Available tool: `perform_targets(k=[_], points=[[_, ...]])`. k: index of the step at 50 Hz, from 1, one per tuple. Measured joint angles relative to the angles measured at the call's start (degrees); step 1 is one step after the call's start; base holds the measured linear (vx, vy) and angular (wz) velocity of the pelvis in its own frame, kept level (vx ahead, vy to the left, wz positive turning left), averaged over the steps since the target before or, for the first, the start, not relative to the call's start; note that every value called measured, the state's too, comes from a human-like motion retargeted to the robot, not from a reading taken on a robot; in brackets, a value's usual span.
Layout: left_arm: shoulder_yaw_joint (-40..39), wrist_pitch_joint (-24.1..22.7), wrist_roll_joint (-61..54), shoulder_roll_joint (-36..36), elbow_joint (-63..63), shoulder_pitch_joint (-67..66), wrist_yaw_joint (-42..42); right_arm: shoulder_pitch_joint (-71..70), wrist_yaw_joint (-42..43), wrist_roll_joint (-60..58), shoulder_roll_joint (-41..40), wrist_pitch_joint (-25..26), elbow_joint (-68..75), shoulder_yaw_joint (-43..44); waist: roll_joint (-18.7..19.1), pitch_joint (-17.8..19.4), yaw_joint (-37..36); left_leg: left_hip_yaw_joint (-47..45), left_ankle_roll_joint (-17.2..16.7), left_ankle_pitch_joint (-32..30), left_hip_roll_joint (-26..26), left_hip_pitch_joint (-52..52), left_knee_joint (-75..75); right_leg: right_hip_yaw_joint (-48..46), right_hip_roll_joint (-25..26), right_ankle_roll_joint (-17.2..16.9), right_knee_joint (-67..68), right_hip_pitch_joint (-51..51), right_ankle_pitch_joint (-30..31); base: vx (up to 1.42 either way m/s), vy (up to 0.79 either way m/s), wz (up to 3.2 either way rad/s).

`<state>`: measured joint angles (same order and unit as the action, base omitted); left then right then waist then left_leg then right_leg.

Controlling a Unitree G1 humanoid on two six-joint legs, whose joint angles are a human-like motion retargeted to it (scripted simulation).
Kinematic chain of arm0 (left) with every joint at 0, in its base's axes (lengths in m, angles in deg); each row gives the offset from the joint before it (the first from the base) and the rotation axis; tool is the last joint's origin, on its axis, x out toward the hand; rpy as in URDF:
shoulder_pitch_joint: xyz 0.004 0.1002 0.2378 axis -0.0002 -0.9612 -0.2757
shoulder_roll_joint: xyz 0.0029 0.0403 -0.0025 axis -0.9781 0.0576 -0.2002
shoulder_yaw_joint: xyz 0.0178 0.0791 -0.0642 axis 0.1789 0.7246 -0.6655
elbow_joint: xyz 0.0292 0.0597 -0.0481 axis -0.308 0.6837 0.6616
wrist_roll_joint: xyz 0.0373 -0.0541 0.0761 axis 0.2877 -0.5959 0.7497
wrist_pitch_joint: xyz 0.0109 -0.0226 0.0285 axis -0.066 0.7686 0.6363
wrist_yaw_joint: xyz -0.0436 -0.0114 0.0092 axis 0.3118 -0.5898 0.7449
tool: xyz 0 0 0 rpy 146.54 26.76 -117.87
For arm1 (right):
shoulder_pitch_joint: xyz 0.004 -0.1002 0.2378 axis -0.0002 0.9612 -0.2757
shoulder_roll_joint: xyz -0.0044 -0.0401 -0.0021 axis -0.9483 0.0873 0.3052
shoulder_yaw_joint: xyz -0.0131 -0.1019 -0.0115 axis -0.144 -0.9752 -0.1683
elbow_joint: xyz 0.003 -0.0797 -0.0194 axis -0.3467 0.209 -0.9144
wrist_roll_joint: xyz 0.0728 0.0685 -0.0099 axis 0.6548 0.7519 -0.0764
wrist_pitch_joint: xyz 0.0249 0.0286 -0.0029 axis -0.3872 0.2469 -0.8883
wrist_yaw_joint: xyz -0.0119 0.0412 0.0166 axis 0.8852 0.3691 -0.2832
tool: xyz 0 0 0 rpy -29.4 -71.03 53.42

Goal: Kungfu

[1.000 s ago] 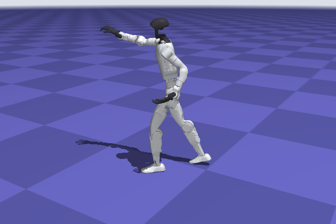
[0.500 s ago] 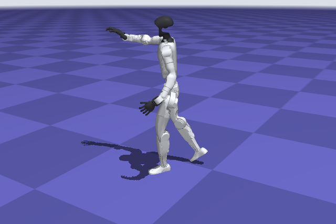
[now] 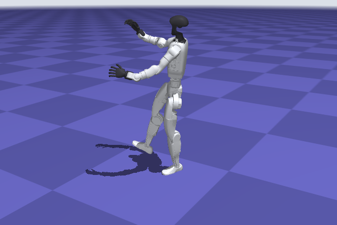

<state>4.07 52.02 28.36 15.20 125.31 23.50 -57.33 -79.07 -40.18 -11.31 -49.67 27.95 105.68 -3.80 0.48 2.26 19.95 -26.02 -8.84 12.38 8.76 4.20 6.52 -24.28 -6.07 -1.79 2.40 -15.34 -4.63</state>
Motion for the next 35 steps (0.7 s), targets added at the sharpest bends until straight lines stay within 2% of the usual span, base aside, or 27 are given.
perform_targets(k=[8, 15, 17, 25, 30, 32, 33, 35], points=[[6.6, -3.6, -7.2, 3.1, -10.7, 7.8, -3.9, 2.6, -4.5, 12.7, -3.0, -0.8, -19.9, -2.7, 1.1, -0.4, 4.2, 4.5, 2.0, -0.2, -2.4, 3.3, -1.1, 3.6, 1.2, 0.7, -0.3, -3.2, 3.1, 0.23, -0.08, 0.31], [11.8, -7.5, -12.5, 10.5, -22.5, 13.3, -5.8, 3.7, -11.4, 24.1, -5.1, -1.2, -39.0, -6.0, 1.2, 0.2, 6.6, 9.4, 8.6, 0.2, -5.2, 4.6, 0.6, 8.7, 1.6, 1.0, -0.1, -4.4, 7.8, 0.23, -0.12, 0.42], [13.0, -8.3, -14.6, 12.6, -25.9, 14.6, -5.8, 3.4, -13.5, 26.5, -5.3, -1.3, -43.0, -7.1, 1.1, 0.3, 6.8, 10.1, 9.6, 0.7, -5.8, 5.4, 0.9, 8.8, 1.4, 0.5, -0.3, -4.5, 8.7, 0.25, -0.19, 0.23], [15.4, -10.1, -21.0, 19.5, -35.8, 18.4, -6.3, 1.8, -17.0, 26.7, -5.5, -1.6, -49.2, -9.9, 0.9, -1.1, 8.8, 12.7, 9.1, 2.5, -6.7, 9.4, 0.8, 6.5, 0.1, 0.3, -1.2, -3.0, 10.6, 0.38, -0.33, 0.31], [15.1, -10.6, -21.5, 19.9, -38.8, 19.2, -7.1, 1.1, -17.7, 24.3, -3.6, -1.5, -50.0, -9.0, 0.8, -3.7, 8.8, 13.7, 6.4, 0.7, -7.0, 11.6, 1.8, 3.7, -0.7, -1.0, 0.0, 0.5, 13.5, 0.58, -0.54, 0.12], [14.7, -10.0, -21.1, 18.6, -38.7, 18.7, -7.2, 1.3, -16.7, 22.9, -3.1, -1.2, -50.3, -8.5, 1.3, -4.7, 7.2, 12.7, 5.0, -1.2, -6.3, 11.5, 4.0, 4.9, 1.7, 3.5, 0.2, 1.1, 16.6, 0.61, -0.62, -0.39], [14.3, -9.7, -20.1, 18.1, -37.8, 17.7, -6.6, 2.1, -16.5, 22.4, -3.4, -1.0, -49.9, -8.4, 1.9, -5.9, 6.8, 12.6, 4.1, -3.3, -5.7, 11.4, 4.8, 4.0, 2.5, 5.2, -0.4, 1.3, 15.9, 0.58, -0.53, -0.66], [12.4, -9.2, -16.1, 17.2, -34.6, 13.9, -4.5, 5.5, -16.8, 21.0, -5.6, -1.0, -48.7, -8.3, 2.7, -8.8, 4.8, 11.2, 2.4, -10.3, -5.4, 10.4, 7.8, 6.0, 3.8, 5.6, 2.0, -0.2, 13.6, 0.61, -0.52, -1.01]])
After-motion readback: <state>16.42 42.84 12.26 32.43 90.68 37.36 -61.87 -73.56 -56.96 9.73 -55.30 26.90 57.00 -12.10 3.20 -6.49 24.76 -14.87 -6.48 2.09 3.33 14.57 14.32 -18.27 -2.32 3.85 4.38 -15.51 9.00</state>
